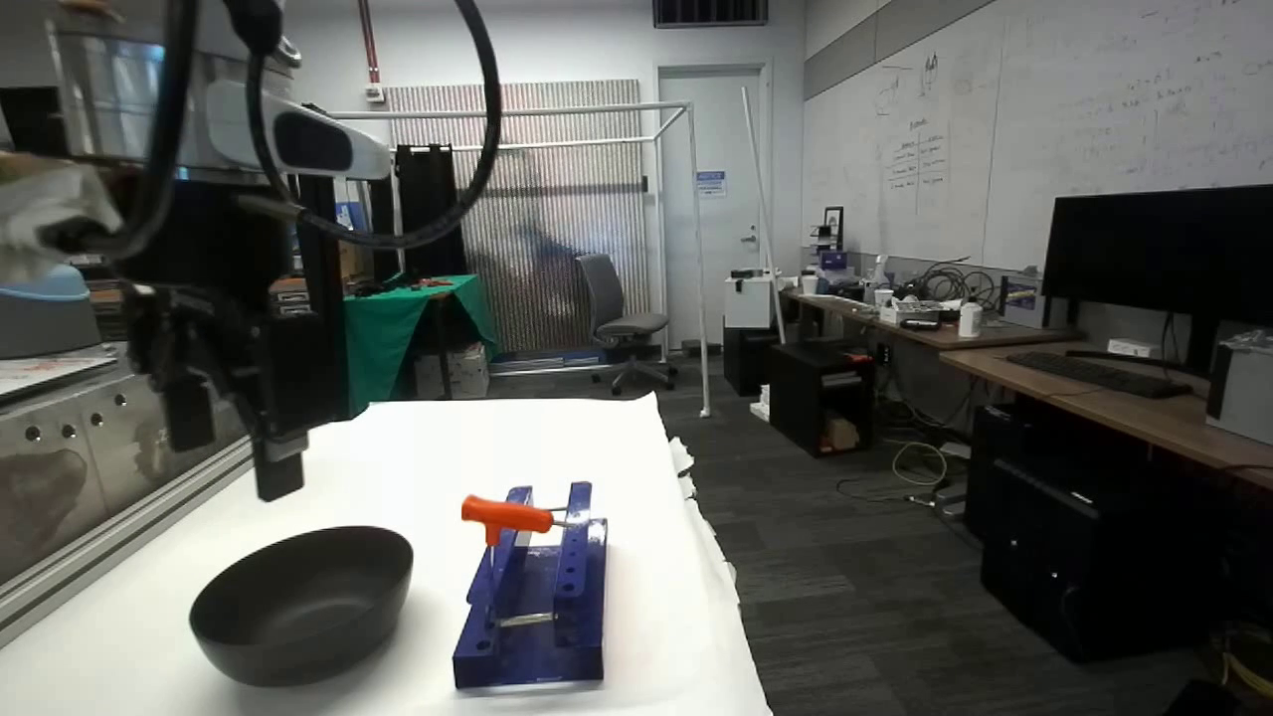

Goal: Put the red object in the bowl

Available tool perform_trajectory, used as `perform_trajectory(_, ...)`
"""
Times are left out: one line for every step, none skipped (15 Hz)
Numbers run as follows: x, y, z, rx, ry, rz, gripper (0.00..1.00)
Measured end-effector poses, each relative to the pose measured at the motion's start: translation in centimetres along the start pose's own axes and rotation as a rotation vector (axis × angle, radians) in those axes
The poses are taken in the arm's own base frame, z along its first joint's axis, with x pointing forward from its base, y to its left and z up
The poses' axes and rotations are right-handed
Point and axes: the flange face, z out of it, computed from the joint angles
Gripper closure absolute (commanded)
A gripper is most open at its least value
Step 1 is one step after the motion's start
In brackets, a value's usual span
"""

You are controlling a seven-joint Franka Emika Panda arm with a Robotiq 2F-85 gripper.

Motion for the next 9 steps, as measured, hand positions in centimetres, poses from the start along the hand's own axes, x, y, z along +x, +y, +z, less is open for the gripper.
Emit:
perform_trajectory(1.7,-0.6,0.4,0.002,0.012,0.055,0.0)
perform_trajectory(3.5,-1.1,0.9,0.005,0.024,0.109,0.0)
perform_trajectory(5.4,-1.5,1.4,0.012,0.039,0.164,0.0)
perform_trajectory(7.4,-1.8,2.0,0.018,0.051,0.221,0.0)
perform_trajectory(9.3,-1.9,2.6,0.019,0.057,0.276,0.0)
perform_trajectory(11.0,-1.9,3.4,0.014,0.057,0.325,0.0)
perform_trajectory(12.6,-1.7,4.1,0.003,0.051,0.373,0.0)
perform_trajectory(14.0,-1.4,4.9,-0.007,0.044,0.417,0.0)
perform_trajectory(15.1,-1.1,5.6,-0.017,0.034,0.459,0.0)
